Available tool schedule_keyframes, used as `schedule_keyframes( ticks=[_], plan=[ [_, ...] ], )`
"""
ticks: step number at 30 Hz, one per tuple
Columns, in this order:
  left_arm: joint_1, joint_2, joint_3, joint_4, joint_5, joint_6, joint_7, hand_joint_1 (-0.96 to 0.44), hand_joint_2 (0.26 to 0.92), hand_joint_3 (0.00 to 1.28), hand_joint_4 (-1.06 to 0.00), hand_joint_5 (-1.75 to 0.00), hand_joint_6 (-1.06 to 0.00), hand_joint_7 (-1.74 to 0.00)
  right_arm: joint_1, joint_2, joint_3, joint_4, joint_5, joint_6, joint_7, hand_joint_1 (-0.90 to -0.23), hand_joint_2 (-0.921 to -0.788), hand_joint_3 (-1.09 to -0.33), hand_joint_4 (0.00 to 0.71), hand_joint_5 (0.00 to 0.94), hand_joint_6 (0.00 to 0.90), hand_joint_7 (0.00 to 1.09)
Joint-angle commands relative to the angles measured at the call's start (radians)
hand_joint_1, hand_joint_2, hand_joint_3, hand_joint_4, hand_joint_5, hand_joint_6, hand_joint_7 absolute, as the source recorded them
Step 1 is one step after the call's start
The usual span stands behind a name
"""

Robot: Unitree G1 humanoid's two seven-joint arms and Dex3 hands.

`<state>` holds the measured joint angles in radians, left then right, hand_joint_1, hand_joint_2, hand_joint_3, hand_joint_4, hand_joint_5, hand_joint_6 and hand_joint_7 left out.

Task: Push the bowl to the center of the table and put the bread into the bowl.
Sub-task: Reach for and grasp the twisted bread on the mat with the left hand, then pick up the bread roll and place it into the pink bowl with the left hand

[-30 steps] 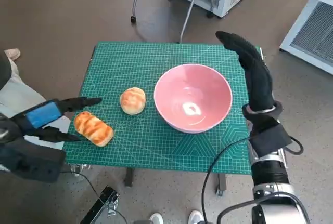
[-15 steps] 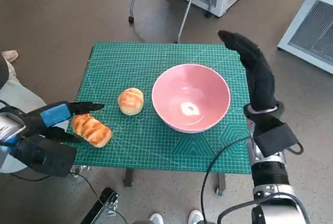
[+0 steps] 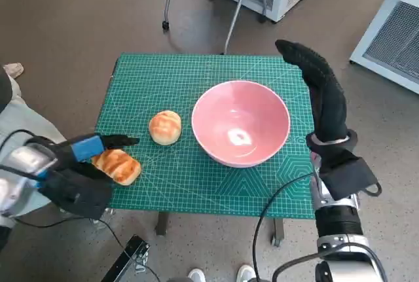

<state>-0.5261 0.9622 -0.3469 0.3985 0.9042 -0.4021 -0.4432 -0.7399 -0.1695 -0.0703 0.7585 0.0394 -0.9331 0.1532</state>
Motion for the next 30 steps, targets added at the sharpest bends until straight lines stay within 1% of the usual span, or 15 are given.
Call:
schedule_keyframes(
  ticks=[1, 3, 4, 6, 7, 8, 9, 10, 11, 14, 16, 19, 21, 26, 30],
  plan=[
    [-0.038, -0.012, -0.050, 0.039, 0.067, 0.026, -0.010, 0.10, 0.908, 0.17, -0.49, -0.03, -0.57, -0.03, 0.034, 0.006, -0.005, -0.004, -0.012, 0.016, -0.017, -0.569, -0.921, -0.751, 0.453, 0.012, 0.101, 0.86],
    [-0.052, -0.022, -0.066, 0.053, 0.088, 0.044, -0.017, 0.13, 0.916, 0.24, -0.58, -0.04, -0.64, -0.05, 0.036, 0.005, -0.008, -0.006, -0.012, 0.018, -0.019, -0.571, -0.921, -0.752, 0.457, 0.014, 0.100, 0.86],
    [-0.058, -0.029, -0.074, 0.062, 0.096, 0.052, -0.019, 0.14, 0.917, 0.25, -0.60, -0.04, -0.66, -0.05, 0.038, 0.004, -0.009, -0.006, -0.011, 0.018, -0.019, -0.571, -0.921, -0.752, 0.458, 0.015, 0.100, 0.86],
    [-0.068, -0.038, -0.086, 0.080, 0.105, 0.062, -0.019, 0.13, 0.919, 0.27, -0.68, -0.07, -0.72, -0.07, 0.041, 0.005, -0.011, -0.006, -0.011, 0.019, -0.022, -0.572, -0.921, -0.752, 0.457, 0.014, 0.099, 0.86],
    [-0.071, -0.041, -0.091, 0.089, 0.108, 0.065, -0.017, 0.21, 0.920, 0.27, -0.59, -0.57, -0.77, -0.10, 0.041, 0.005, -0.012, -0.006, -0.011, 0.019, -0.023, -0.573, -0.921, -0.752, 0.451, 0.011, 0.099, 0.86],
    [-0.076, -0.043, -0.095, 0.096, 0.109, 0.065, -0.016, 0.26, 0.920, 0.29, -0.53, -0.91, -0.80, -0.12, 0.043, 0.005, -0.013, -0.005, -0.011, 0.019, -0.025, -0.573, -0.921, -0.752, 0.448, 0.010, 0.098, 0.86],
    [-0.080, -0.044, -0.100, 0.101, 0.110, 0.065, -0.015, 0.21, 0.920, 0.27, -0.52, -0.99, -0.74, -0.36, 0.044, 0.005, -0.014, -0.005, -0.011, 0.019, -0.026, -0.573, -0.921, -0.752, 0.446, 0.008, 0.098, 0.86],
    [-0.084, -0.044, -0.103, 0.110, 0.107, 0.058, -0.009, 0.13, 0.921, 0.26, -0.49, -1.13, -0.65, -0.72, 0.045, 0.006, -0.015, -0.006, -0.009, 0.019, -0.026, -0.573, -0.921, -0.752, 0.443, 0.007, 0.098, 0.86],
    [-0.088, -0.044, -0.105, 0.116, 0.105, 0.053, -0.004, 0.09, 0.921, 0.24, -0.49, -1.20, -0.60, -0.94, 0.046, 0.007, -0.015, -0.007, -0.008, 0.019, -0.027, -0.573, -0.921, -0.752, 0.440, 0.006, 0.097, 0.86],
    [-0.096, -0.042, -0.103, 0.142, 0.086, 0.026, 0.028, 0.03, 0.920, 0.20, -0.51, -1.25, -0.57, -1.18, 0.050, 0.010, -0.016, -0.008, -0.005, 0.016, -0.027, -0.574, -0.921, -0.753, 0.438, 0.004, 0.096, 0.87],
    [-0.102, -0.040, -0.098, 0.160, 0.070, 0.007, 0.047, 0.01, 0.921, 0.16, -0.54, -1.24, -0.59, -1.22, 0.052, 0.014, -0.016, -0.008, -0.005, 0.015, -0.030, -0.573, -0.921, -0.753, 0.437, 0.004, 0.095, 0.87],
    [-0.111, -0.036, -0.092, 0.176, 0.050, -0.012, 0.059, 0.00, 0.921, 0.12, -0.58, -1.21, -0.64, -1.21, 0.054, 0.016, -0.016, -0.007, -0.005, 0.015, -0.031, -0.573, -0.921, -0.754, 0.436, 0.004, 0.095, 0.87],
    [-0.116, -0.033, -0.076, 0.178, 0.017, -0.018, 0.048, 0.00, 0.920, 0.10, -0.59, -1.23, -0.66, -1.17, 0.055, 0.017, -0.016, -0.004, 0.000, 0.015, -0.026, -0.573, -0.921, -0.753, 0.436, 0.003, 0.094, 0.87],
    [-0.130, -0.009, -0.010, 0.139, -0.092, -0.026, -0.002, 0.00, 0.920, 0.06, -0.62, -1.27, -0.71, -1.06, 0.061, 0.024, -0.014, -0.008, -0.001, 0.016, -0.024, -0.573, -0.921, -0.750, 0.436, 0.003, 0.094, 0.87],
    [-0.151, 0.008, 0.059, 0.080, -0.191, -0.008, -0.061, 0.00, 0.920, 0.05, -0.65, -1.26, -0.72, -1.03, 0.066, 0.022, -0.014, -0.012, -0.003, 0.017, -0.023, -0.575, -0.921, -0.748, 0.436, 0.003, 0.095, 0.87]
  ],
)
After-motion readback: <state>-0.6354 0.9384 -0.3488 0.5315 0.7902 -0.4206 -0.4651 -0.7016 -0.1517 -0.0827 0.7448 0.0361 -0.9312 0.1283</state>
